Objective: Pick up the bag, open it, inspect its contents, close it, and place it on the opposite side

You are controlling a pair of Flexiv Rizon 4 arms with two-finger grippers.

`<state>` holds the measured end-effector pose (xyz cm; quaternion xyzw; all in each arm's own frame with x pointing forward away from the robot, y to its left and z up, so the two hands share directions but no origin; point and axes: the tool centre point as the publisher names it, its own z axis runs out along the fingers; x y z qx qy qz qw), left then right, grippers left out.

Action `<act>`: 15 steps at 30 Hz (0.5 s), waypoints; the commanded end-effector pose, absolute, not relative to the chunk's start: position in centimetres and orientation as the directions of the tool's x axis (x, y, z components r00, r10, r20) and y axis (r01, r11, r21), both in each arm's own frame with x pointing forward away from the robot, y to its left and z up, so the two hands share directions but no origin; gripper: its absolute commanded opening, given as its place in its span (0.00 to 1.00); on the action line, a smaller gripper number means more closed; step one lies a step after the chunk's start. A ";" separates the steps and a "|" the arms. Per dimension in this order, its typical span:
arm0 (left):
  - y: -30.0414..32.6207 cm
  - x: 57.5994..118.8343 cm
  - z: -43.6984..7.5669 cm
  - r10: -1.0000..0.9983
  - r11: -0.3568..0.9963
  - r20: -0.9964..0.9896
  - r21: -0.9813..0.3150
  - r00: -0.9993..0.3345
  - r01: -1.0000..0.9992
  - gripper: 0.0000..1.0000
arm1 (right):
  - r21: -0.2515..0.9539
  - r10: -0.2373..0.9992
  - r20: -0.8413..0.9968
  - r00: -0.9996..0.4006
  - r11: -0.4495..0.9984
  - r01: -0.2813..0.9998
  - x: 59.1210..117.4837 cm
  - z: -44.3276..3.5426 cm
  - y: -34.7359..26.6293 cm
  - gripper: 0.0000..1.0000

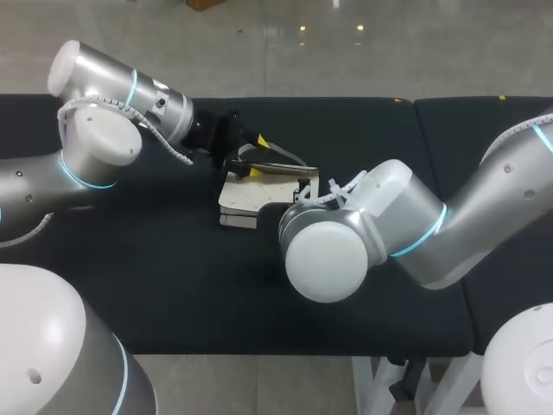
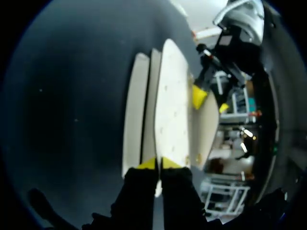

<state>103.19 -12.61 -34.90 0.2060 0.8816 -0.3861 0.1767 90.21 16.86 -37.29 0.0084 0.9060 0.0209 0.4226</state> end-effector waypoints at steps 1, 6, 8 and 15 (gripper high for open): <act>-13.6 104.6 -35.7 0.239 0.625 -0.451 -0.607 -0.860 0.492 0.61 | 0.048 0.033 -0.769 -0.638 0.999 -0.006 90.1 -37.6 16.8 0.00; -14.2 105.2 -35.9 0.244 0.640 -0.427 -0.603 -0.871 0.476 0.51 | 0.048 0.033 -0.769 -0.638 0.999 -0.006 90.1 -37.6 16.8 0.00; -14.3 105.4 -36.0 0.245 0.648 -0.419 -0.599 -0.874 0.469 0.50 | 0.048 0.033 -0.769 -0.638 0.999 -0.006 90.1 -37.6 16.8 0.00; -14.4 105.7 -36.2 0.244 0.667 -0.393 -0.595 -0.886 0.448 0.44 | 0.048 0.033 -0.769 -0.638 0.999 -0.006 90.1 -37.6 16.8 0.00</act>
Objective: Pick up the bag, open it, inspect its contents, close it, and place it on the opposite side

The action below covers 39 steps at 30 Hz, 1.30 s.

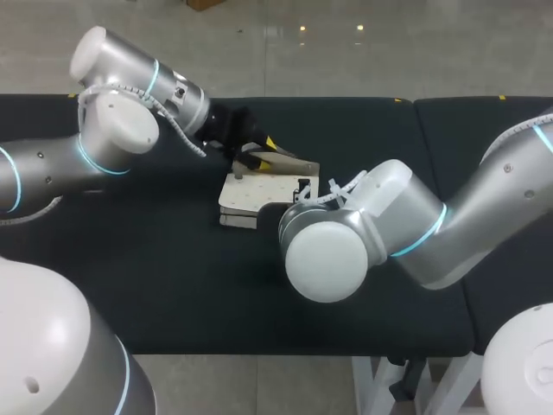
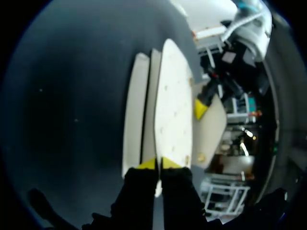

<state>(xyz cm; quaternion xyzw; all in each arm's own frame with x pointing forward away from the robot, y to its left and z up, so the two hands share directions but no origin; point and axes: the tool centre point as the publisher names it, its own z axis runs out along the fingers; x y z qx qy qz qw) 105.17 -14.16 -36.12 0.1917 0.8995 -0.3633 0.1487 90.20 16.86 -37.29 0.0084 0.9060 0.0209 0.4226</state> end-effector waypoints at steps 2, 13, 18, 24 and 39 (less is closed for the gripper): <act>-14.4 105.7 -36.3 0.244 0.671 -0.385 -0.596 -0.890 0.441 0.43 | 0.048 0.033 -0.769 -0.638 0.999 -0.006 90.1 -37.6 16.8 0.00; -14.3 105.6 -36.9 0.235 0.683 -0.348 -0.606 -0.908 0.409 0.00 | 0.048 0.033 -0.769 -0.638 0.999 -0.006 90.1 -37.6 16.8 0.00; -14.1 105.4 -36.9 0.236 0.676 -0.345 -0.613 -0.909 0.408 0.00 | 0.048 0.033 -0.769 -0.638 0.999 -0.006 90.1 -37.6 16.8 0.00; -14.0 105.2 -36.3 0.231 0.667 -0.350 -0.623 -0.908 0.409 0.00 | 0.071 0.061 -0.755 -0.652 0.997 0.011 89.9 -36.8 16.7 1.00; -14.2 105.5 -30.9 0.202 0.664 -0.396 -0.617 -0.896 0.423 0.00 | 0.122 0.113 -0.745 -0.658 0.992 0.033 87.7 -31.4 15.6 1.00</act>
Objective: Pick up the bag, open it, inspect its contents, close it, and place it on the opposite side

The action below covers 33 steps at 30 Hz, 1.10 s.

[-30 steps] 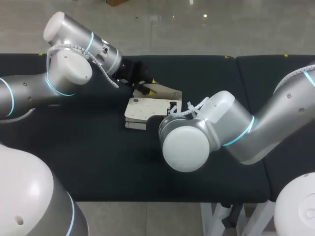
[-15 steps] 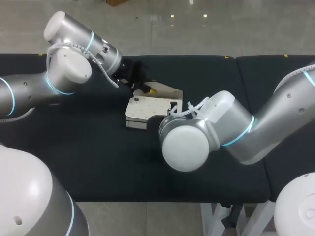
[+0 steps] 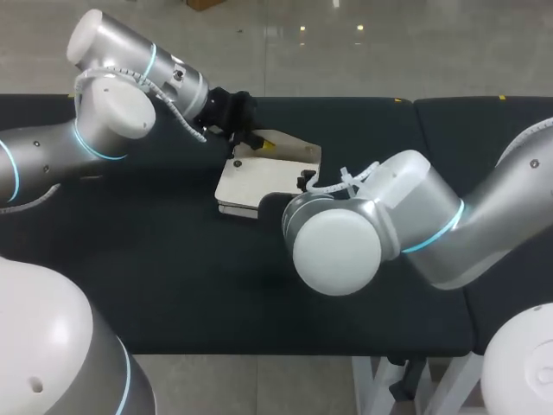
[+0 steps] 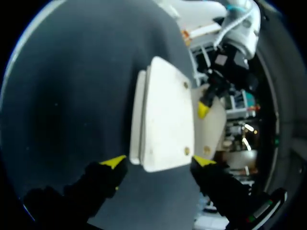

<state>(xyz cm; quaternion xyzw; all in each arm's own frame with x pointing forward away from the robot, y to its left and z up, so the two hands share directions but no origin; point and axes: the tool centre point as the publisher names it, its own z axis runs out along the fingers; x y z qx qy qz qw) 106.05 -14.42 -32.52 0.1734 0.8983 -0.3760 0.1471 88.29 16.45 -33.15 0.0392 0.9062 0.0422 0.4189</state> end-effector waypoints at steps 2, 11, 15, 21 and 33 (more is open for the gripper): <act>-14.2 105.5 -30.1 0.203 0.661 -0.398 -0.618 -0.895 0.425 0.00 | 0.124 0.126 -0.742 -0.658 0.991 0.049 87.8 -31.0 15.5 0.87; -13.8 104.8 -27.2 0.211 0.646 -0.395 -0.630 -0.894 0.431 0.00 | 0.121 0.165 -0.724 -0.670 0.986 0.112 88.6 -29.2 15.3 0.00; -13.6 104.5 -26.8 0.213 0.656 -0.409 -0.613 -0.887 0.440 0.00 | 0.110 0.163 -0.708 -0.688 0.987 0.121 88.9 -28.3 15.5 0.00; -13.6 104.5 -26.8 0.213 0.656 -0.409 -0.613 -0.887 0.440 0.00 | 0.133 0.192 -0.680 -0.707 0.981 0.140 90.0 -26.9 15.5 0.00; -13.7 104.2 -26.8 0.166 0.630 -0.402 -0.659 -0.900 0.411 0.00 | 0.128 0.186 -0.684 -0.705 0.983 0.135 90.1 -26.4 15.9 0.00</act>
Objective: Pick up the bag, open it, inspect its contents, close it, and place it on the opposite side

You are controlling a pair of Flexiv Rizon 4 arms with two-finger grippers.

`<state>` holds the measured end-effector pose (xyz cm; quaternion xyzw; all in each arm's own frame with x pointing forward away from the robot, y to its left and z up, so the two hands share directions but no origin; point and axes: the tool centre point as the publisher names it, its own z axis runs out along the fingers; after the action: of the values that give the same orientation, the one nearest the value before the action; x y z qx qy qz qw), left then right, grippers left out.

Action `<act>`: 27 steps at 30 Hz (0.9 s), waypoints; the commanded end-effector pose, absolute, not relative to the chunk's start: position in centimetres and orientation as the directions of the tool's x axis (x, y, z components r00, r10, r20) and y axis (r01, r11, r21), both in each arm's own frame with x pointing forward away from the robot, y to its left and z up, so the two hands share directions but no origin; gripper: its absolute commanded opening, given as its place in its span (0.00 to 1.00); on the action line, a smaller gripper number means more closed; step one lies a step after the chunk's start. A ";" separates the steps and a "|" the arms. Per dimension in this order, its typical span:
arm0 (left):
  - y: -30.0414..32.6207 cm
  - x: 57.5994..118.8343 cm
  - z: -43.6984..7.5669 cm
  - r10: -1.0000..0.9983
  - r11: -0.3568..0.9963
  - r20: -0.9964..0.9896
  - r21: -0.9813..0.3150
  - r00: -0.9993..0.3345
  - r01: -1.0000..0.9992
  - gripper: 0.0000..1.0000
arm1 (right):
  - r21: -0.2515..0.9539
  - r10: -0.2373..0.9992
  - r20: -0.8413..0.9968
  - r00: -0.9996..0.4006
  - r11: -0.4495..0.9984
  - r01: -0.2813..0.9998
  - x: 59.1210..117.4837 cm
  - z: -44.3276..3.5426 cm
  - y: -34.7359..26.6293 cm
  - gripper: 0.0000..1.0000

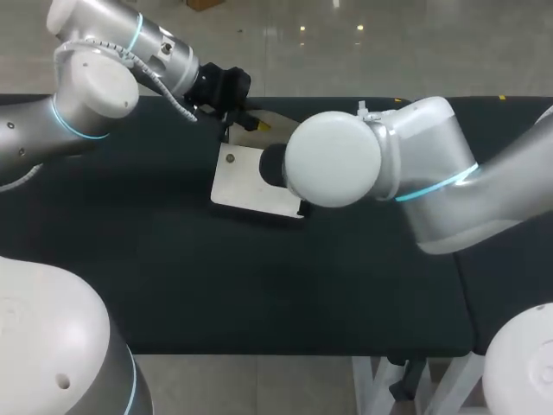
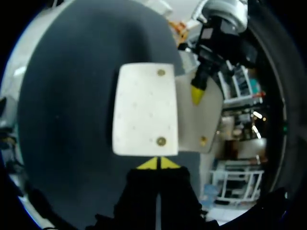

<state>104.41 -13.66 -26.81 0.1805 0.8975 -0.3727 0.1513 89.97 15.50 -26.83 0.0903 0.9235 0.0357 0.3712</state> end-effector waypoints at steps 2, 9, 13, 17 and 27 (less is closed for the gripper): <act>-13.7 103.9 -26.2 0.161 0.624 -0.414 -0.661 -0.896 0.418 0.00 | 0.137 0.190 -0.685 -0.703 0.982 0.131 90.8 -25.4 16.1 0.00; -13.1 103.3 -24.1 0.135 0.627 -0.431 -0.660 -0.892 0.414 0.00 | 0.128 0.176 -0.710 -0.681 0.984 0.121 92.7 -23.3 16.3 0.00; -12.9 103.0 -23.4 0.128 0.624 -0.438 -0.662 -0.890 0.416 0.00 | 0.108 0.154 -0.718 -0.678 0.988 0.110 93.9 -23.2 16.4 0.00; -13.1 102.5 -22.8 0.125 0.618 -0.435 -0.669 -0.892 0.413 0.00 | 0.102 0.139 -0.720 -0.680 0.990 0.094 95.0 -23.3 16.7 0.00; -13.6 102.0 -22.2 0.125 0.628 -0.431 -0.662 -0.893 0.408 0.00 | 0.070 0.102 -0.713 -0.694 0.995 0.074 97.4 -24.8 17.5 0.00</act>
<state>102.10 -13.53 -22.48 0.1514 0.8847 -0.4050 0.1740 96.57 16.79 -24.31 0.0461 0.9195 0.0224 0.3898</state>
